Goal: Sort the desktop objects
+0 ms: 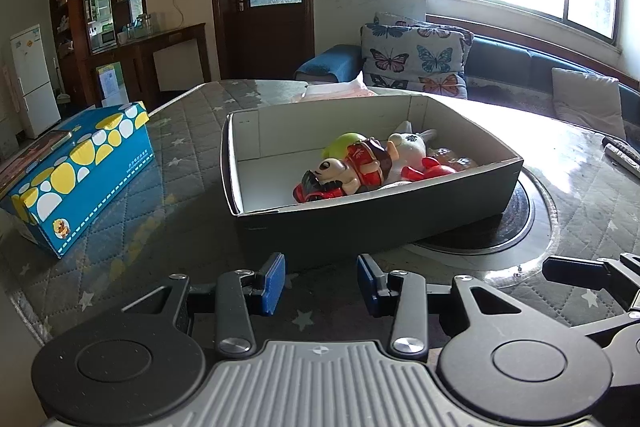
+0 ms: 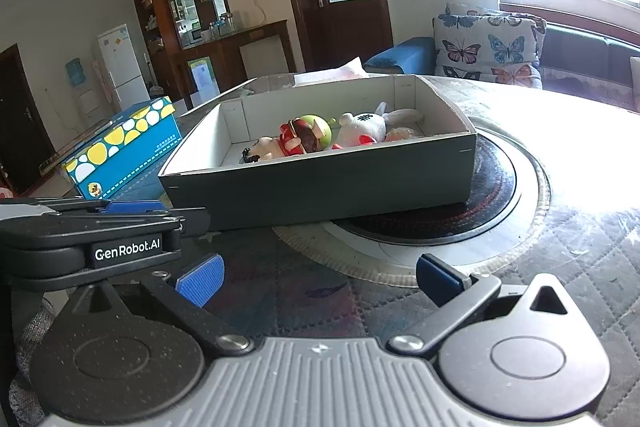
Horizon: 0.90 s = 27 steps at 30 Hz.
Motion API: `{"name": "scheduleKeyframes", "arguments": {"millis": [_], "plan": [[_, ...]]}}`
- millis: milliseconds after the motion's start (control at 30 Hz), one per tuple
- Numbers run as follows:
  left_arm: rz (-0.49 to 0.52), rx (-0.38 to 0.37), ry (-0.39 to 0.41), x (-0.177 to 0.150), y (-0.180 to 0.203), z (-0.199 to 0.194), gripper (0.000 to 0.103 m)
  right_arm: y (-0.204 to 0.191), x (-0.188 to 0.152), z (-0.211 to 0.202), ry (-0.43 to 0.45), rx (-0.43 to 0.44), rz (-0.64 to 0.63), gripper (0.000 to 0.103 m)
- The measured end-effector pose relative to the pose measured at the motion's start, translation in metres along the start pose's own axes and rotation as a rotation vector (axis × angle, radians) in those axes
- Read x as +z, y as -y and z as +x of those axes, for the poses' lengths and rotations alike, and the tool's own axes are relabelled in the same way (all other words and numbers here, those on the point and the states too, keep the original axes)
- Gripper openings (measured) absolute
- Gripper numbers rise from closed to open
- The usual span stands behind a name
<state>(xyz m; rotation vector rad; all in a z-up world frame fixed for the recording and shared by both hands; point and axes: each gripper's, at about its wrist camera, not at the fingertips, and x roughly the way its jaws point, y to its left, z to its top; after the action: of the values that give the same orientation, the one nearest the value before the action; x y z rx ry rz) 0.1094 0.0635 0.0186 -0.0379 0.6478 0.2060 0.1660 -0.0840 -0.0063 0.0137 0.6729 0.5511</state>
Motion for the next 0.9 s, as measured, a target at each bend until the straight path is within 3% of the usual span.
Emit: {"name": "scheduleKeyframes", "arguments": {"millis": [900], "plan": [[-0.006,0.023,-0.027,0.006,-0.003,0.018,0.042,0.007,0.008,0.022,-0.027,-0.002,0.003,0.103]]}}
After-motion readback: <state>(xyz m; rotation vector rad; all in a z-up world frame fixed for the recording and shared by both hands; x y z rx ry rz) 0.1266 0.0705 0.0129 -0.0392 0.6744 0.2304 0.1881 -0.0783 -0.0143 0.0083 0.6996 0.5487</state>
